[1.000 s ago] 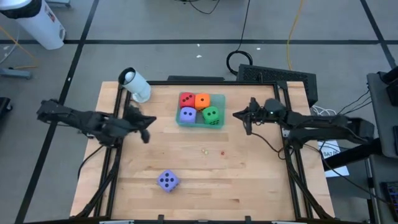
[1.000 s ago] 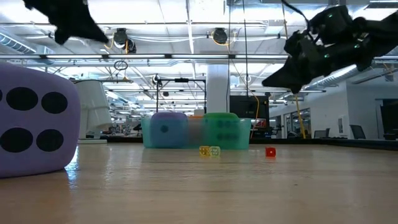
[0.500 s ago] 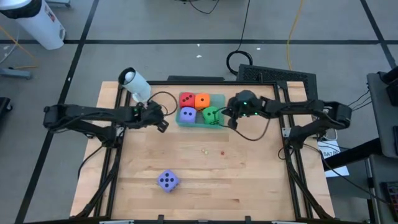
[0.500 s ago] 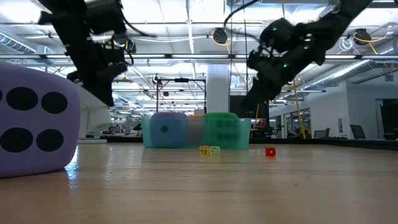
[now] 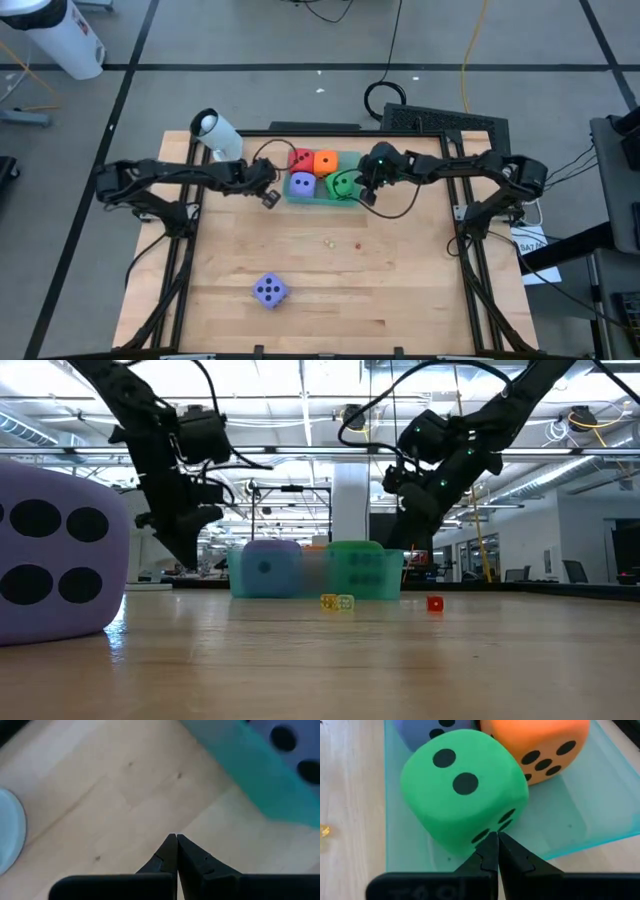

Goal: Pick & Place Dice
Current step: Adjust the large green dice in the light blue bin

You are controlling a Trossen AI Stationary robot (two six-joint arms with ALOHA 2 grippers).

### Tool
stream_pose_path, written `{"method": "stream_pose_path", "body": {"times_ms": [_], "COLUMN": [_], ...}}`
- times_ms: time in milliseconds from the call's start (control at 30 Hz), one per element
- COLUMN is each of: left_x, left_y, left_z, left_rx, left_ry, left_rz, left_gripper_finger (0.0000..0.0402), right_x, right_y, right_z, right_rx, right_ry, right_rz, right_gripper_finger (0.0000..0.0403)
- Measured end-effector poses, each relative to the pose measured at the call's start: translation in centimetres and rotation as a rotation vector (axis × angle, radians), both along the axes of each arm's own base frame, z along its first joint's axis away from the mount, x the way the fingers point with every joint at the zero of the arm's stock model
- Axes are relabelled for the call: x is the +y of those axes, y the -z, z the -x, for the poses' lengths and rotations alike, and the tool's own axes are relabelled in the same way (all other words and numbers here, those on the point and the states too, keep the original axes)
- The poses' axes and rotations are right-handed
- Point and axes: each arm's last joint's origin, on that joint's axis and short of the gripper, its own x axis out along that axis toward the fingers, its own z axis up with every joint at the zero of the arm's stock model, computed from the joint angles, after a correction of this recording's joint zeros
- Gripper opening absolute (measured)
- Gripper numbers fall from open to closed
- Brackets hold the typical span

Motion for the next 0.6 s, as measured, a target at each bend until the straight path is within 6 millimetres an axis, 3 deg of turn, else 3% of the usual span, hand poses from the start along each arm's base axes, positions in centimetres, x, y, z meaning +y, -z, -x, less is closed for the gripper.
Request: {"method": "stream_pose_path", "body": {"times_ms": [267, 600], "left_x": [0.9, 1.1], "left_y": [1.9, 2.3], "left_z": [-1.4, -2.4], "left_rx": [-0.029, -0.11], "left_ry": [0.076, 0.143], "left_rz": [0.05, 0.077], "left_gripper_finger": [0.0003, 0.0005], "right_x": [0.3, 0.5], "right_y": [0.0, 2.3], "right_z": [-0.2, -1.8], "right_rx": [-0.038, -0.044], "right_ry": [-0.06, -0.08], "right_rz": [-0.077, -0.106], "right_gripper_finger": [0.0, 0.0]}}
